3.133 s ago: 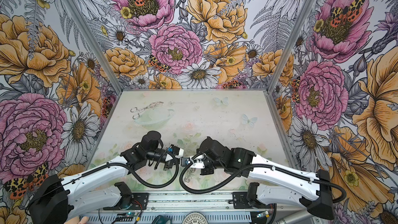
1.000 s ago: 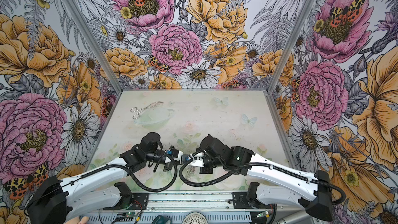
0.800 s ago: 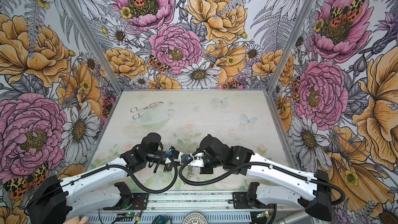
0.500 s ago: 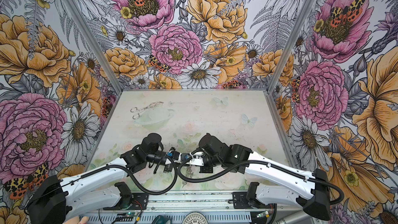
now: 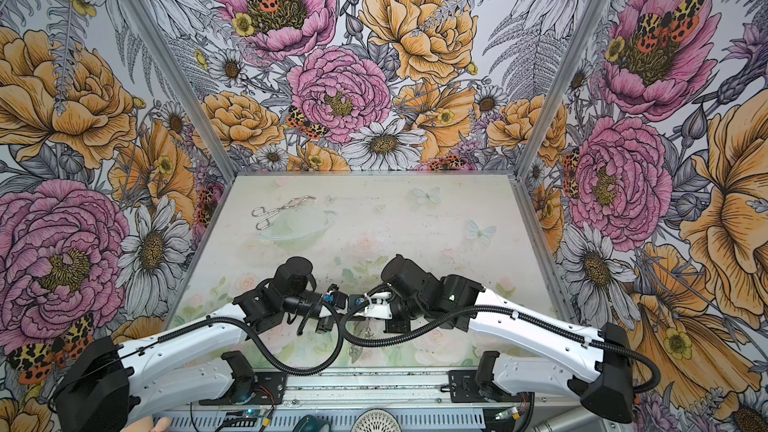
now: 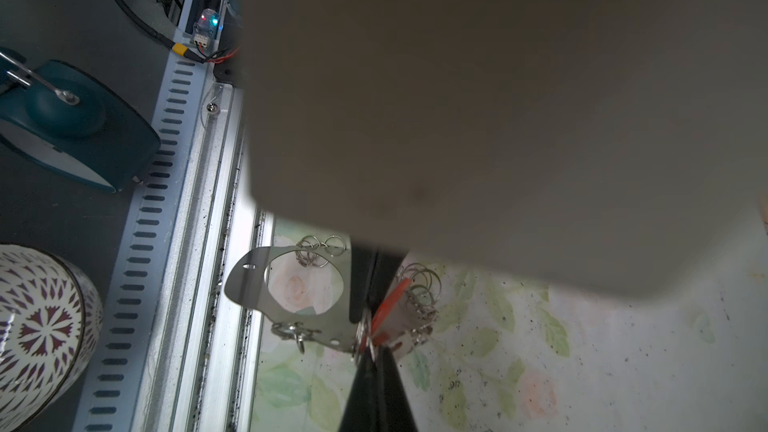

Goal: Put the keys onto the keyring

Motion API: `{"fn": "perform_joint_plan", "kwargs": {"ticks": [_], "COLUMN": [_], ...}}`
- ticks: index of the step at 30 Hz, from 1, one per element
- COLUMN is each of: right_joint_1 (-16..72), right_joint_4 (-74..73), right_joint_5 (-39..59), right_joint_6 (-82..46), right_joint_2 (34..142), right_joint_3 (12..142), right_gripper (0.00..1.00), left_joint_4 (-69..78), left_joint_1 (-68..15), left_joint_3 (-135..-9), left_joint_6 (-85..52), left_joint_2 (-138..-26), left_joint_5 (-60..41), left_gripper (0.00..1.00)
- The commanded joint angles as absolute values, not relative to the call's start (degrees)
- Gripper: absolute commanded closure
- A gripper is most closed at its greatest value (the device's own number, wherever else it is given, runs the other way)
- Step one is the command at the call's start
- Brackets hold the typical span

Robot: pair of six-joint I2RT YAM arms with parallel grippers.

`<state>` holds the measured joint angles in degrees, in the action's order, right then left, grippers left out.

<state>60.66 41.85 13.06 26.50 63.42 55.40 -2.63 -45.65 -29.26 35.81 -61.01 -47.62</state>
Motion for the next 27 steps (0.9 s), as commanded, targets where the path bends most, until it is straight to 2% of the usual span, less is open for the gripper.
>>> {"fn": "perform_joint_plan", "kwargs": {"ticks": [1, 27], "right_joint_1": [60.47, 58.67], "right_joint_4": [38.84, 34.02], "right_joint_5": [13.09, 16.93], "right_joint_6": [26.16, 22.90], "right_joint_2": [65.08, 62.53], "right_joint_3": [57.21, 53.31], "right_gripper": [0.98, 0.91], "left_joint_4": [-1.56, 2.62], "left_joint_1": [-47.45, -47.01], "left_joint_3": [-31.80, -30.41], "left_joint_6": [36.69, 35.77], "left_joint_2": [-61.84, -59.55], "left_joint_5": [-48.71, -51.12], "left_gripper": [1.00, 1.00]}}
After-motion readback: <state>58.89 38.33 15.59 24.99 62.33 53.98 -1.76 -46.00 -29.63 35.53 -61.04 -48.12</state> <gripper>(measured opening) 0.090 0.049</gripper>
